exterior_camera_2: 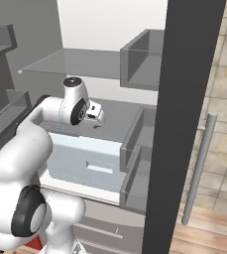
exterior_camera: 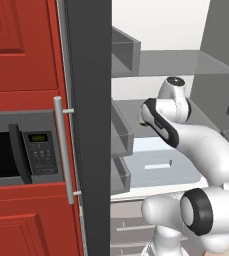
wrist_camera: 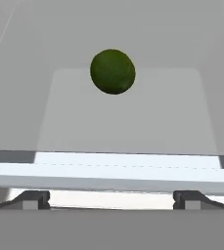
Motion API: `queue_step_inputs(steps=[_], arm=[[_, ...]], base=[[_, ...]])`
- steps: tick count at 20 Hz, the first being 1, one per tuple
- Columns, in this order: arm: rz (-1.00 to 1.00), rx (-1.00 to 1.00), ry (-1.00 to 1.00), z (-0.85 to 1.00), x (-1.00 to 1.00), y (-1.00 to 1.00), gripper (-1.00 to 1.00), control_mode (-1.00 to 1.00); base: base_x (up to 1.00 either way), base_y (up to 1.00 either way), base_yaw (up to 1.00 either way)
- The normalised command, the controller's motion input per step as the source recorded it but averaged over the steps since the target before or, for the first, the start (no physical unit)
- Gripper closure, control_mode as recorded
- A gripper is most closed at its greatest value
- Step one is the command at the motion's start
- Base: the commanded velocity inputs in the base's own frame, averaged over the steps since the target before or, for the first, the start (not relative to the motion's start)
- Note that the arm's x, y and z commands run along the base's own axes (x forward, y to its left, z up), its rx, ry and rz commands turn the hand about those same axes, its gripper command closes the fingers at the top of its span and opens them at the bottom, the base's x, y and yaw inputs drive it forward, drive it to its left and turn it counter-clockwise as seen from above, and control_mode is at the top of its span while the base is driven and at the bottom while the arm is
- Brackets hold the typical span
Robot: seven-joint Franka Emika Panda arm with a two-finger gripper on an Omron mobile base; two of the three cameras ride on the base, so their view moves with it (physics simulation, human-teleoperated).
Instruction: Grab the lime and lemon wedge from the fridge, place them in the blender, close the lid, and turn on the blender to create a marinade.
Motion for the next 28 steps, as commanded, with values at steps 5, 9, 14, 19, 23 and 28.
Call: queue_step_inputs(steps=[5, 9, 14, 19, 23, 28], arm=[[0.00, 0.00, 0.03, -0.17, 0.20, 0.00, -1.00, -1.00], [0.00, 0.00, 0.01, -0.17, 0.27, 0.00, -1.00, -1.00], [0.00, 0.00, 0.00, -0.17, 0.36, 0.00, -1.00, -1.00], [0.00, 0.00, 0.00, -0.24, 0.33, 0.00, -1.00, -1.00], [0.00, 0.00, 0.00, -0.22, 0.34, 0.00, -1.00, -1.00], [0.00, 0.00, 0.00, -0.18, 0.28, 0.00, -1.00, -1.00]], base=[[0.00, 0.00, 0.00], [0.00, 0.00, 0.00], [0.00, 0.00, 0.00], [0.00, 0.00, 0.00], [0.00, 0.00, 0.00], [0.00, 0.00, 0.00]])
